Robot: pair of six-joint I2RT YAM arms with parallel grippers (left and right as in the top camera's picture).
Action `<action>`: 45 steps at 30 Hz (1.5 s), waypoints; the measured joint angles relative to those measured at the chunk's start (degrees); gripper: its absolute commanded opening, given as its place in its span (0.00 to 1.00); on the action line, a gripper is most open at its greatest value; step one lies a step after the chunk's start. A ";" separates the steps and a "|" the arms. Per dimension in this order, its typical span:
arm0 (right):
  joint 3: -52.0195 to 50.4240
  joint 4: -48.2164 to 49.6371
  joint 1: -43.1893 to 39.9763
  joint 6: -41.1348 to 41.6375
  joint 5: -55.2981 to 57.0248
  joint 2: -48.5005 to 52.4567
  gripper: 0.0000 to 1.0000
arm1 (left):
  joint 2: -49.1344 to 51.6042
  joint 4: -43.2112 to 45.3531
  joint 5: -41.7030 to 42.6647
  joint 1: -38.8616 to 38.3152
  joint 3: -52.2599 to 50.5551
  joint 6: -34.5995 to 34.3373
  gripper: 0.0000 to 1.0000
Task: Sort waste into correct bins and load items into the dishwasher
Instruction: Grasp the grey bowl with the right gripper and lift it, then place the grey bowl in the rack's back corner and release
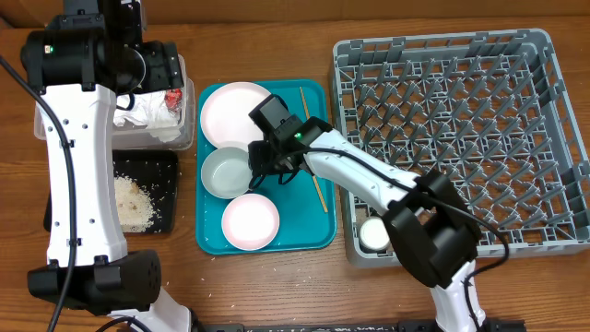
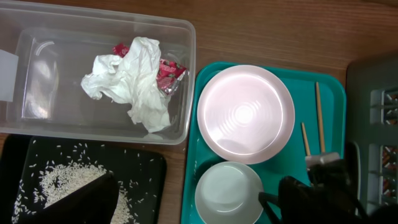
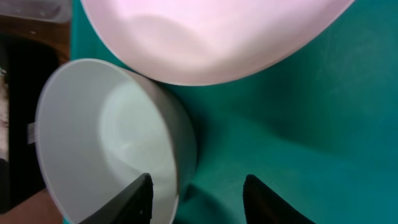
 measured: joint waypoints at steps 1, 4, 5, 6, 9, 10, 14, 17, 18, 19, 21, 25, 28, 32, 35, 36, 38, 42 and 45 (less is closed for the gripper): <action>0.00 0.20 0.00 -0.04 -0.33 0.68 0.43 | 0.00 0.04 0.00 0.00 0.00 -0.11 0.84; 0.00 0.66 0.00 -0.28 -0.90 1.88 0.32 | 0.00 0.07 -0.02 0.00 0.00 -0.61 0.86; 0.00 0.87 0.00 -0.02 -1.09 2.01 0.31 | 0.00 0.07 -0.02 0.00 0.00 -0.68 0.87; 0.00 0.98 0.02 -0.09 -1.27 2.01 0.29 | 0.00 0.07 -0.02 0.00 0.00 -0.70 0.87; 0.00 1.09 0.09 -0.07 -1.53 2.01 0.15 | 0.00 0.07 -0.04 0.00 0.00 -0.70 0.89; 0.00 1.07 0.09 -0.26 -1.55 2.01 0.11 | 0.00 0.07 -0.02 0.00 0.00 -0.74 0.90; 0.22 0.35 -0.02 0.09 -2.36 2.01 0.04 | 0.00 0.07 -0.07 0.00 0.00 -0.87 0.94; 1.86 -3.82 -0.68 0.11 -3.21 2.01 0.04 | 0.00 0.02 -0.20 0.00 0.00 -0.90 0.96; 2.86 -5.33 -1.01 0.20 -3.19 2.01 0.04 | 0.00 0.04 -0.22 0.00 0.00 -0.90 0.98; 4.11 -6.86 -1.49 0.04 -3.41 2.01 0.04 | 0.00 0.02 -0.22 0.00 0.00 -0.90 0.99; 7.43 -9.94 -2.54 -0.48 -3.37 2.01 0.04 | 0.00 -0.02 -0.22 0.00 0.00 -0.90 1.00; 16.48 -17.14 -4.46 -1.81 -0.52 1.95 0.04 | 0.00 -0.04 -0.22 0.00 0.00 -0.90 1.00; 23.17 -23.58 -5.64 -2.38 4.96 1.03 0.04 | 0.00 -0.17 -0.22 0.00 0.00 -0.90 1.00; 29.90 -31.04 -7.58 -2.80 17.38 -2.27 0.04 | 0.00 -0.13 -0.22 0.00 0.00 -0.90 1.00; 31.78 -35.67 -9.94 -2.89 31.01 -5.57 0.04 | 0.00 -0.17 -0.22 0.00 0.00 -0.90 1.00; 31.89 -36.96 -10.80 -2.82 35.82 -6.38 0.04 | 0.00 -0.17 -0.22 0.00 0.00 -0.90 1.00; 31.85 -37.99 -12.35 -2.78 44.98 -7.13 0.04 | 0.00 -0.17 -0.22 0.00 0.00 -0.90 1.00; 29.86 -34.32 -15.19 -4.04 59.69 -6.84 0.04 | 0.00 -0.17 -0.22 0.00 0.00 -0.90 1.00; 28.37 -29.86 -16.85 -8.07 65.88 -5.60 0.04 | 0.00 -0.15 -0.22 0.00 0.00 -0.90 1.00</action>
